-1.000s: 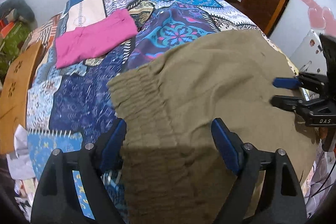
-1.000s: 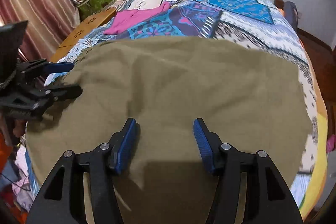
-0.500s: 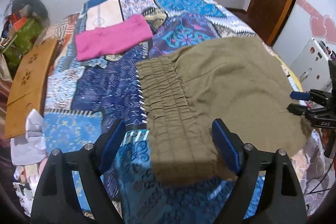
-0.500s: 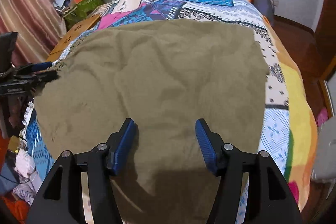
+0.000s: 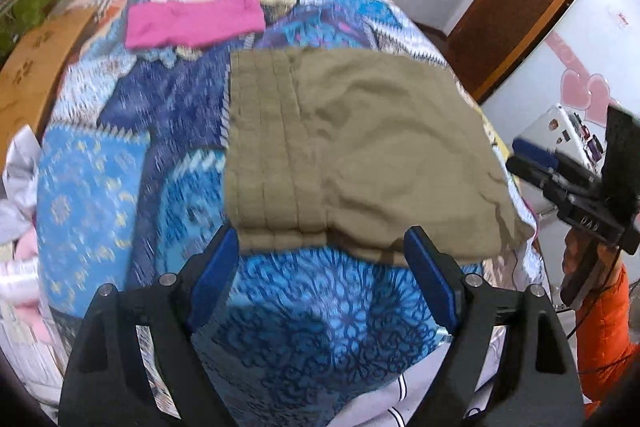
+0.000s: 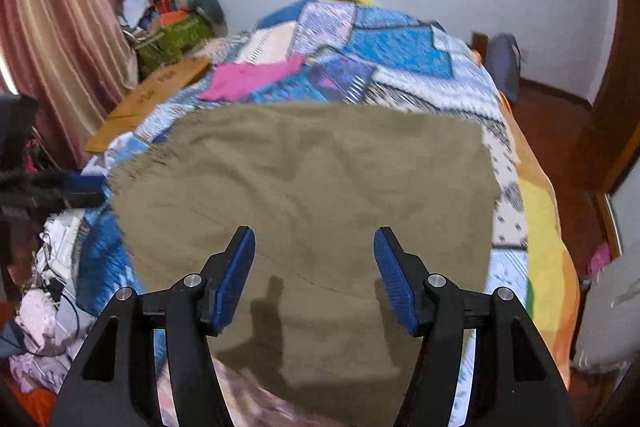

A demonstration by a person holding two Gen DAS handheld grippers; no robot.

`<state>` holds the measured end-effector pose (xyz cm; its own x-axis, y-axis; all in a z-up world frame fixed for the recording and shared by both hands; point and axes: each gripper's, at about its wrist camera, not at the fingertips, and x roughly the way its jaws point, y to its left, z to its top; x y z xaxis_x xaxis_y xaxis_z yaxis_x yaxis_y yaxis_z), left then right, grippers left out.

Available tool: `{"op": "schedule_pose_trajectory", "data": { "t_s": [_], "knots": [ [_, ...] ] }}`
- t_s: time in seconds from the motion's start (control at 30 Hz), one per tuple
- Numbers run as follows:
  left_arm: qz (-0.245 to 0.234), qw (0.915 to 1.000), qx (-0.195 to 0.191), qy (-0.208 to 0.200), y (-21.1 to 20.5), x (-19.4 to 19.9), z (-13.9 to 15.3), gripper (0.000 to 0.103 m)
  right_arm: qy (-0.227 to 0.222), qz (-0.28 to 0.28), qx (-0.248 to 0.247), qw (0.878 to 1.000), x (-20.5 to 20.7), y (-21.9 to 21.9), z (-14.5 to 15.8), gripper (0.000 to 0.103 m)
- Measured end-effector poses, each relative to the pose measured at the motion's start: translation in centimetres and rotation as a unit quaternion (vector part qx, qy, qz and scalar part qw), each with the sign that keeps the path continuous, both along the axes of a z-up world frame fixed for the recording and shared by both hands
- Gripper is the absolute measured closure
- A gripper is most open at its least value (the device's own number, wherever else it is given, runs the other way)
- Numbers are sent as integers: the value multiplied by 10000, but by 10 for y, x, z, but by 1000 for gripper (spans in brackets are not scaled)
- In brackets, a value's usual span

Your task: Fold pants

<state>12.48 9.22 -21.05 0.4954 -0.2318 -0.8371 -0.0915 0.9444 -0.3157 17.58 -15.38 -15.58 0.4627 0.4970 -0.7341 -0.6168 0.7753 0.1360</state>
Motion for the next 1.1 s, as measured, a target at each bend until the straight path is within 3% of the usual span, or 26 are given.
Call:
{"op": "schedule_pose_trajectory", "data": {
  "t_s": [0.13,0.37,0.47,0.6,0.63,0.7,0.77,0.8,0.9,1.0,1.1],
  "knots": [
    [161,9983,-532,156,4,-8,-16,18,-97,83,-49,9999,-1,17,-9,45],
    [354,9936,-1073,63,5,-3,-17,14,403,126,-221,9989,4,32,-45,45],
    [440,9880,-1479,33,8,6,-19,9,455,123,-90,9988,2,27,-50,45],
    [558,9815,-1831,55,16,25,-19,9,472,197,-99,9986,-1,26,-49,45],
    [598,9798,-1910,40,19,27,-19,10,456,215,-107,9987,-2,26,-49,45],
    [751,9771,-1990,-8,25,33,-19,27,448,223,-103,9987,-3,26,-49,45],
    [821,9786,-1883,66,29,39,-20,53,452,217,-85,9987,-4,25,-49,45],
    [861,9802,-1781,122,30,43,-21,58,453,216,-81,9987,-4,26,-49,45],
    [916,9832,-1579,92,30,46,-18,64,464,205,-100,9987,-4,26,-49,45],
    [872,9921,-889,-154,19,42,-5,69,603,183,-143,9979,-1,27,-46,45],
    [821,9953,-286,-434,9,36,8,71,690,165,5,9975,4,32,-35,45]
  ]
}}
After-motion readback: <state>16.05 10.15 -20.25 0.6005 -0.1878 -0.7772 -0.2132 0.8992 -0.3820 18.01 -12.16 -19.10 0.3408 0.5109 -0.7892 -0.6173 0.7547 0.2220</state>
